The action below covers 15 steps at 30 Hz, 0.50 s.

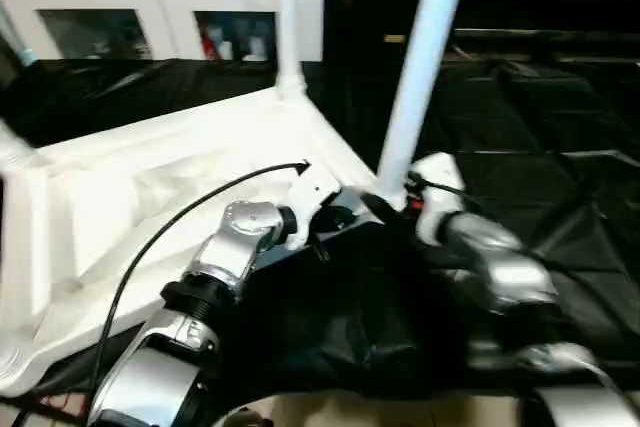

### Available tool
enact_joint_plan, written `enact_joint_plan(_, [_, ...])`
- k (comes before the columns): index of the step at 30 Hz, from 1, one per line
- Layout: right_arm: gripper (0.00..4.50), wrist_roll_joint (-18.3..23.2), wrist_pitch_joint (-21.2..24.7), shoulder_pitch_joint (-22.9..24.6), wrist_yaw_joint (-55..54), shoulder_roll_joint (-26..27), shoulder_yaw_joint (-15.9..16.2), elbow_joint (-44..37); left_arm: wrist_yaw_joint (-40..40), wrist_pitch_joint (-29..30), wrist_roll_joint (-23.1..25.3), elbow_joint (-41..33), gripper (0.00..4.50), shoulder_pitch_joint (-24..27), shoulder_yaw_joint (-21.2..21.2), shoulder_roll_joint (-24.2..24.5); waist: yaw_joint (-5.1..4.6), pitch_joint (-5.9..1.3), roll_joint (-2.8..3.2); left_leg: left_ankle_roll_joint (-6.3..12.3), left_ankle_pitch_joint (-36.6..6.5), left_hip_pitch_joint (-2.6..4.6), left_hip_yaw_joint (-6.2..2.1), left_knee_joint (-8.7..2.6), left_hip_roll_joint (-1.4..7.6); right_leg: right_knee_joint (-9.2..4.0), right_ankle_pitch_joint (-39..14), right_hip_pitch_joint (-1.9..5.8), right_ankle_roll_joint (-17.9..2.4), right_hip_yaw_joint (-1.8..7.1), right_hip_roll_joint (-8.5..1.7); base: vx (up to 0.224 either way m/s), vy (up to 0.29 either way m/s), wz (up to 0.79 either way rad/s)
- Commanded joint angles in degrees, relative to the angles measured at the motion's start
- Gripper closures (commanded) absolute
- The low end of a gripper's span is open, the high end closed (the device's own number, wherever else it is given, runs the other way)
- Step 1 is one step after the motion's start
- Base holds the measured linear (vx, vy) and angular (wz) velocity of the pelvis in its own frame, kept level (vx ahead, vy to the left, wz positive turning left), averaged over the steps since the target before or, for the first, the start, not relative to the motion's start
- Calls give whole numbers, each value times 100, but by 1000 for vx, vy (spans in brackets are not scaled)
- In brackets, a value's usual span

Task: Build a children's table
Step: Rotate leg to tighten

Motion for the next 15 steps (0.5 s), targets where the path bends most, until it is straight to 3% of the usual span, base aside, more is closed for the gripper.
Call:
enact_joint_plan(1, [69, 175, 26, 99, 660, -162, 160, -401, 4, -288, -90, -125, 450, -231, 27, -81, -15, -399, -41, 379, -1113, 26, 14, -343, 82, -423, -829, 336, -1193, 202, -243, 0, 0, 0])
enact_joint_plan(8, [69, 343, 126, 421, 1392, -985, 39, -817, -185, -391, -136, -87, 450, -248, 27, 12, -6, -405, -79, 488, -1012, 25, 17, -317, 83, -434, -896, 334, -1274, 185, -238, 0, 0, 0])
enact_joint_plan(15, [69, 369, 81, 305, 1011, -915, -173, -726, -499, -391, -186, -216, 450, -146, -60, 101, -10, -404, -78, 481, -976, 24, 16, -316, 80, -439, -1014, 317, -1291, 174, -237, 0, 0, 0])
